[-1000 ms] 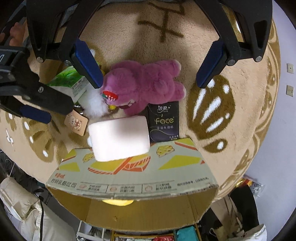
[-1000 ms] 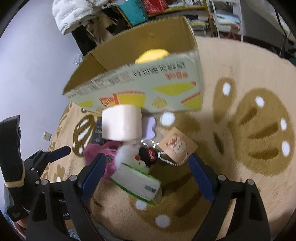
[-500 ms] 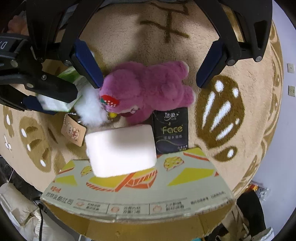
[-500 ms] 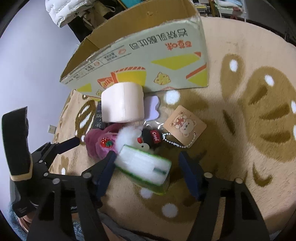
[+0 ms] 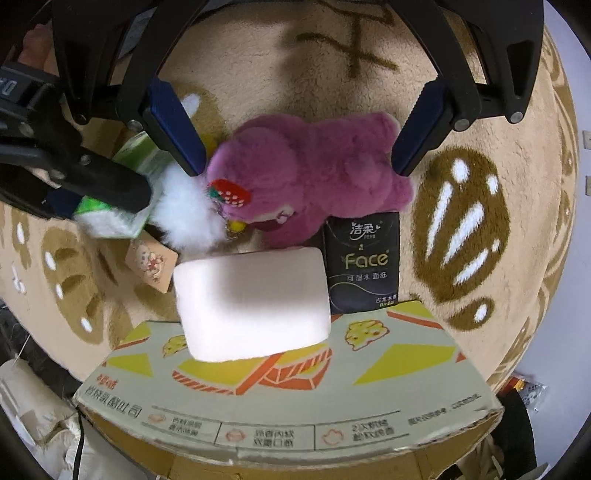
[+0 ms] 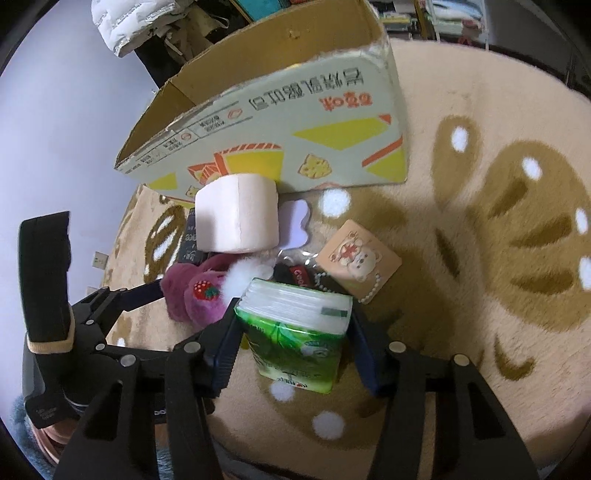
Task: Organize soft objects
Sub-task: 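Grasp the pink plush bear with the left tool while the right tool grasps the green tissue pack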
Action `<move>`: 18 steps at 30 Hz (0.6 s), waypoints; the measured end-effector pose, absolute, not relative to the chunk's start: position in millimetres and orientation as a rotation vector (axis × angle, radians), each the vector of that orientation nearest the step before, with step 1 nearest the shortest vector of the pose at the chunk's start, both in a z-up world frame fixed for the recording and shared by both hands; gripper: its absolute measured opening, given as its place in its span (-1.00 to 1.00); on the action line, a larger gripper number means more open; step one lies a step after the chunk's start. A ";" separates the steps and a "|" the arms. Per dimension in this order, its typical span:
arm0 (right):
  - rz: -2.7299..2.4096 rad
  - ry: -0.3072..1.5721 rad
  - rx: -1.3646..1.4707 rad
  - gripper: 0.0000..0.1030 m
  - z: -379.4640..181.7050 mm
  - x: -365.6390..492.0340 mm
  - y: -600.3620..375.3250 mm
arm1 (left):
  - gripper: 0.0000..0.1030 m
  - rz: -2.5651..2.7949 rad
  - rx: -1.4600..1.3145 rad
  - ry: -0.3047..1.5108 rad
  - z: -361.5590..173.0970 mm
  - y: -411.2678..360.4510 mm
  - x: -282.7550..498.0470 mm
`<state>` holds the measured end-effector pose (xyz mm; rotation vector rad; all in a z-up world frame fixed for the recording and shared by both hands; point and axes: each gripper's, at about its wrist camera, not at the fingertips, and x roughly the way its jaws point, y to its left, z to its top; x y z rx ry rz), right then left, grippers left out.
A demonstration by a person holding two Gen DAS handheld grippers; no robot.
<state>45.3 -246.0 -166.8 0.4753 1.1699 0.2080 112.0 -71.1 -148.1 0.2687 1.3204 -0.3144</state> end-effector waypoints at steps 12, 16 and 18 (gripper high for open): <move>0.151 1.134 0.437 0.11 -156.9 50.6 -258.3 | 0.94 -0.240 0.333 1.377 -174.9 -77.7 125.4; 0.147 1.122 0.435 0.11 -154.1 50.3 -261.0 | 0.94 -0.222 0.350 1.382 -180.8 -86.3 125.2; 0.148 1.108 0.433 0.11 -151.6 50.1 -261.4 | 0.94 -0.221 0.327 1.383 -181.4 -86.1 126.5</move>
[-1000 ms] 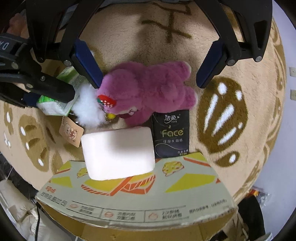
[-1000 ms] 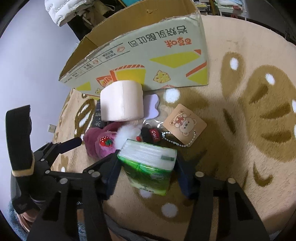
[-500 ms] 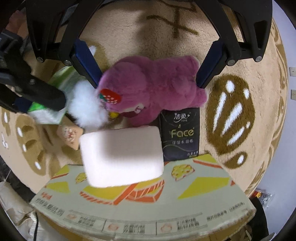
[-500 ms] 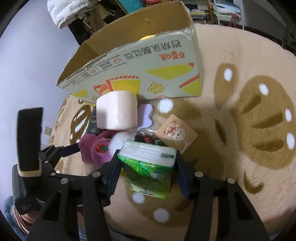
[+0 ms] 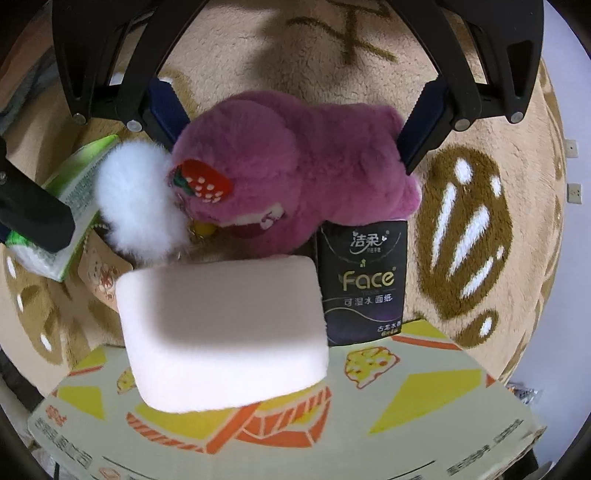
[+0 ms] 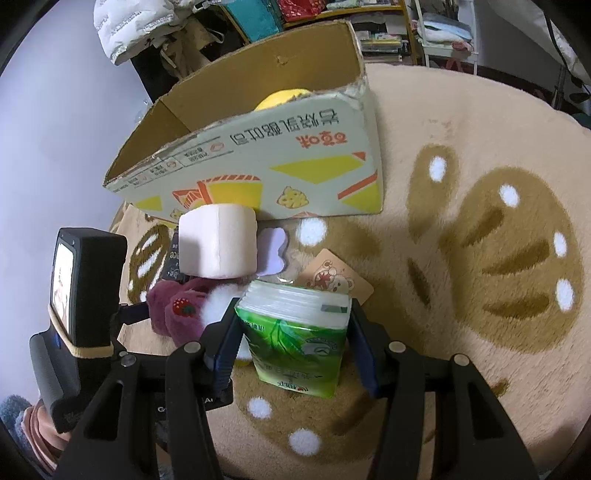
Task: Organize soft objects
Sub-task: 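Grasp the pink plush bear with the left tool while the right tool grasps the green tissue pack, then lift the bear with the left tool while the right tool lifts the tissue pack over the box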
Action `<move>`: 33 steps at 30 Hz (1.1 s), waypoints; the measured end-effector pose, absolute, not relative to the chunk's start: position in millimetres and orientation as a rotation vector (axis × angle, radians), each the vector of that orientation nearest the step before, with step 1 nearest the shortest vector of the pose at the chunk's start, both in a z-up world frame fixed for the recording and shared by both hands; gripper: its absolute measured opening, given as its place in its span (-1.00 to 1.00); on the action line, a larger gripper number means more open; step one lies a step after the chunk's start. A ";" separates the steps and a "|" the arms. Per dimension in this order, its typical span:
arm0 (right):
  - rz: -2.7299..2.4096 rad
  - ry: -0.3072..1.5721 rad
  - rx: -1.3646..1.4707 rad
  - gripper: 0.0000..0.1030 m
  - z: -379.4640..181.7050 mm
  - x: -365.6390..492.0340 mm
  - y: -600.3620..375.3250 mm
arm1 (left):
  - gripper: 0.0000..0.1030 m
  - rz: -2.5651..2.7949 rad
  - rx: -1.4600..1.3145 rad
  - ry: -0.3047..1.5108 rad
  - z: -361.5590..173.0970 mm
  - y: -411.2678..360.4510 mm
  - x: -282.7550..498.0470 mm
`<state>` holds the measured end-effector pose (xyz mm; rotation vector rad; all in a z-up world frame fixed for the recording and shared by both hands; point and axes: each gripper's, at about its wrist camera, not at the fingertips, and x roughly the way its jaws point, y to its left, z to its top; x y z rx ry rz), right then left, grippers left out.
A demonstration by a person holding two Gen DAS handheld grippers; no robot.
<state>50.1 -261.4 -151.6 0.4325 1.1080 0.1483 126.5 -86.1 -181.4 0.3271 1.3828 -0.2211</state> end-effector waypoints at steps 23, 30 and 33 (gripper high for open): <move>0.140 0.903 0.362 0.09 -114.9 36.4 -255.4 | 0.65 -0.243 0.226 1.246 -135.9 -56.2 98.0; 0.133 0.811 0.334 0.09 -100.1 20.7 -258.3 | 0.64 -0.237 0.213 1.124 -104.6 -54.3 81.6; 0.118 0.721 0.330 0.09 -87.7 12.6 -261.3 | 0.64 -0.247 0.201 1.029 -86.2 -55.3 68.9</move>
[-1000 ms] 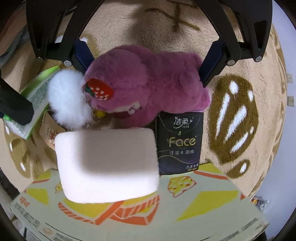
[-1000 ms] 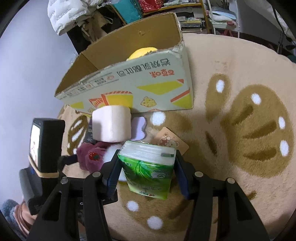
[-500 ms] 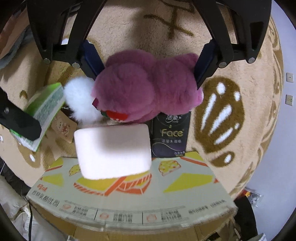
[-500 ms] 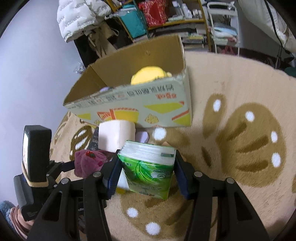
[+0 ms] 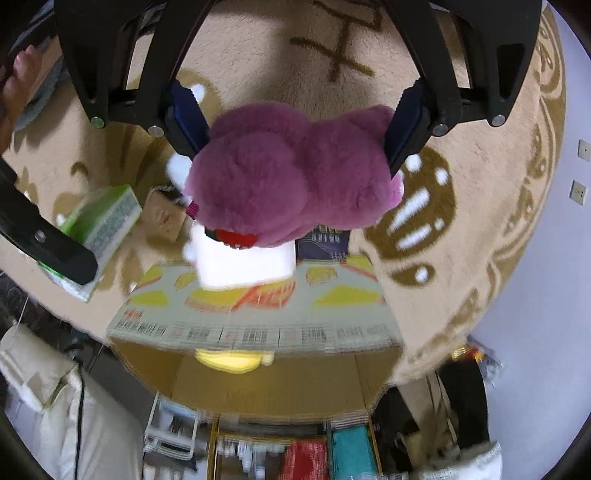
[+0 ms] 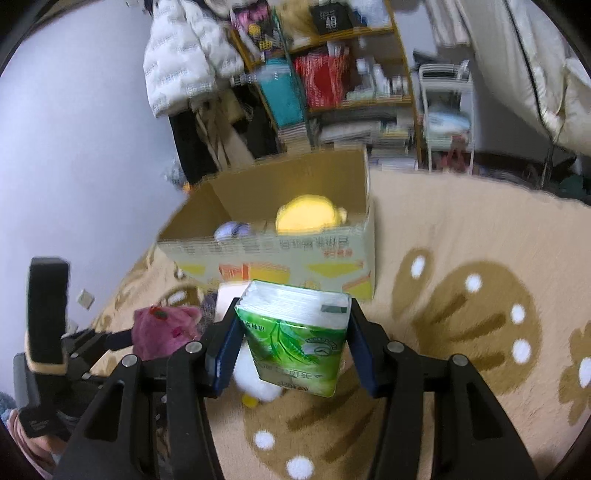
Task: Organize soft objects
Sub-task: 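Lift the bear with the left tool while the right tool lifts the tissue pack over the box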
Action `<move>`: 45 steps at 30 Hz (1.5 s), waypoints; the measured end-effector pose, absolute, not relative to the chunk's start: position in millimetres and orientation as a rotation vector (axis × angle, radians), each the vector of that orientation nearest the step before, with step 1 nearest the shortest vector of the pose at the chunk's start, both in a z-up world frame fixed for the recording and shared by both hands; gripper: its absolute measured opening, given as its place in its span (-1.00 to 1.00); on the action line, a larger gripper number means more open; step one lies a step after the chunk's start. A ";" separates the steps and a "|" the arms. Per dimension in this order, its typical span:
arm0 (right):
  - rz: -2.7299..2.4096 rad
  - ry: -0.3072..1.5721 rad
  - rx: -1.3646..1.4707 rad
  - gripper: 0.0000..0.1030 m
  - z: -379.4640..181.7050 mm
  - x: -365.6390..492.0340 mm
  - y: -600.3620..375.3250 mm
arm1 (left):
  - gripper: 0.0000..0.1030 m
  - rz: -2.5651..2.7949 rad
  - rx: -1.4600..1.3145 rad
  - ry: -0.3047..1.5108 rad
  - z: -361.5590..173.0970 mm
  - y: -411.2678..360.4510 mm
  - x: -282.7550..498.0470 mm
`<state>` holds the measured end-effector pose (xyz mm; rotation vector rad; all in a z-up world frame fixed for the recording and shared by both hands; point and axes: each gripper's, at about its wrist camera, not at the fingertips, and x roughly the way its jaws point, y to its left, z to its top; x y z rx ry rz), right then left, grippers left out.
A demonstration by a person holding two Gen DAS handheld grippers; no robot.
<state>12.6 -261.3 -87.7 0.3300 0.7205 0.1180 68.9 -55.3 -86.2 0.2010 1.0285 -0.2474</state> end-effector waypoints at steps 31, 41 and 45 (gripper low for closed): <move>0.129 0.400 0.249 0.09 -41.2 15.0 -256.0 | 0.65 -0.156 0.186 0.458 13.0 -43.3 72.5; 0.132 0.408 0.242 0.09 -42.4 36.0 -262.4 | 0.65 -0.137 0.171 0.460 9.7 -47.4 106.2; 0.137 0.410 0.234 0.09 -45.5 51.5 -266.1 | 0.65 -0.139 0.177 0.453 6.7 -52.0 116.0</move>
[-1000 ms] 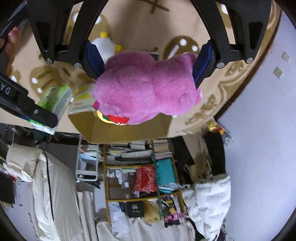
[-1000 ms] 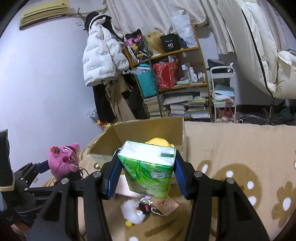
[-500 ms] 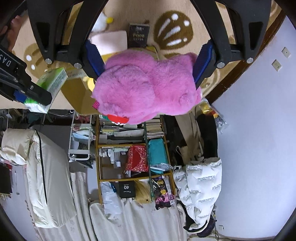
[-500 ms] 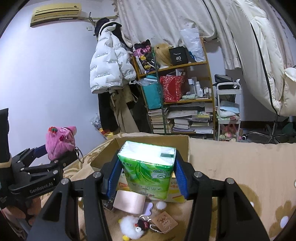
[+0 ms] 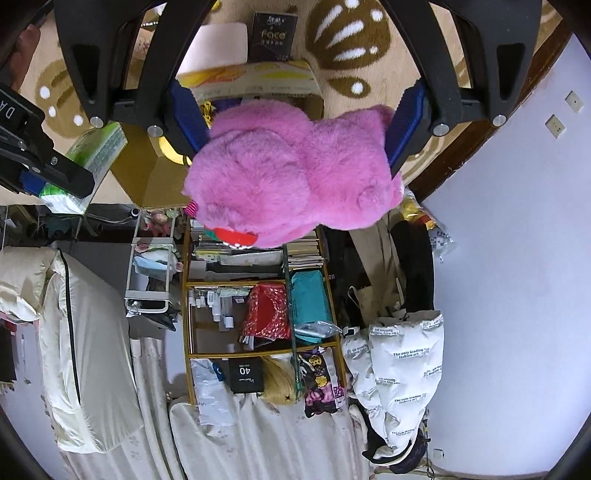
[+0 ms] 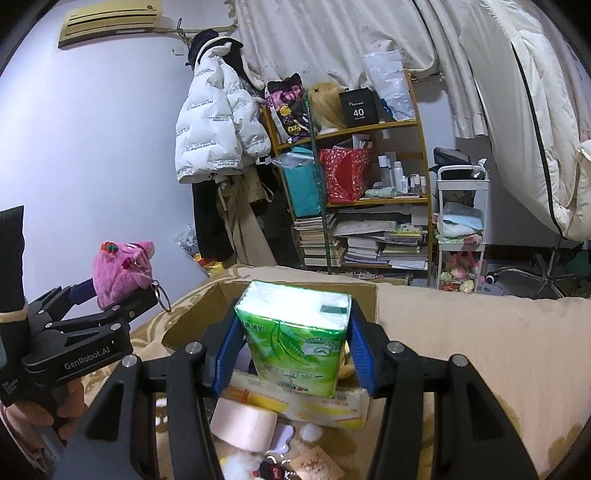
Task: Organize soft objects
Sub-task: 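Lift the bear with the left tool while the right tool lifts the tissue pack over the box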
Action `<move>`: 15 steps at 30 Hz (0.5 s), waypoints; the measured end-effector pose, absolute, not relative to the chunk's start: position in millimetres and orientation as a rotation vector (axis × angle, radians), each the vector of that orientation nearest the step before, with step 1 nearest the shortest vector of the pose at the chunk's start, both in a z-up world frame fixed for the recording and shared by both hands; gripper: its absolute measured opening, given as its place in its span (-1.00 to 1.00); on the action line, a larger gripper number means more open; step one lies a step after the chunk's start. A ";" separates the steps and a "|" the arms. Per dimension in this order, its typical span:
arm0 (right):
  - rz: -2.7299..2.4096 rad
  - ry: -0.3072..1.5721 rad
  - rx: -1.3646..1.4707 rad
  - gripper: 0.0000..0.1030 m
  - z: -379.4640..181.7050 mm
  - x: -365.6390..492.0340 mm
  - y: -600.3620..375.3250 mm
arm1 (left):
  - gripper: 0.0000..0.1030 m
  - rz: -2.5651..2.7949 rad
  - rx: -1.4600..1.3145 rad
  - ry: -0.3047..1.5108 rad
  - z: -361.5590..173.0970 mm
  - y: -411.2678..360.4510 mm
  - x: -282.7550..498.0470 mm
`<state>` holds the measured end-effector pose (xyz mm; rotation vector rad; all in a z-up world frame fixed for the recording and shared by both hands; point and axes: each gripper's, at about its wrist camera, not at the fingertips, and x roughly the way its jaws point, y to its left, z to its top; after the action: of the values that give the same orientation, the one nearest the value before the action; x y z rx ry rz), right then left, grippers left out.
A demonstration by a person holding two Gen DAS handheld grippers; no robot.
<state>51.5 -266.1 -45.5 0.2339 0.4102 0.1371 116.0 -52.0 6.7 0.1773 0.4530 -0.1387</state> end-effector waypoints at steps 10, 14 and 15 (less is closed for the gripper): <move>0.151 0.436 0.263 0.09 -58.3 86.5 -272.6 | 0.66 -0.165 0.182 0.489 -10.8 -56.8 138.1; 0.153 0.440 0.285 0.09 -63.2 97.2 -276.9 | 0.66 -0.174 0.188 0.500 -22.4 -60.2 145.4; 0.153 0.440 0.289 0.09 -64.0 99.1 -277.8 | 0.66 -0.181 0.188 0.509 -24.8 -61.3 147.7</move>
<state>99.1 -277.8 -64.0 0.2894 0.4404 0.1527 147.7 -61.3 -24.8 0.1882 0.5086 -0.1815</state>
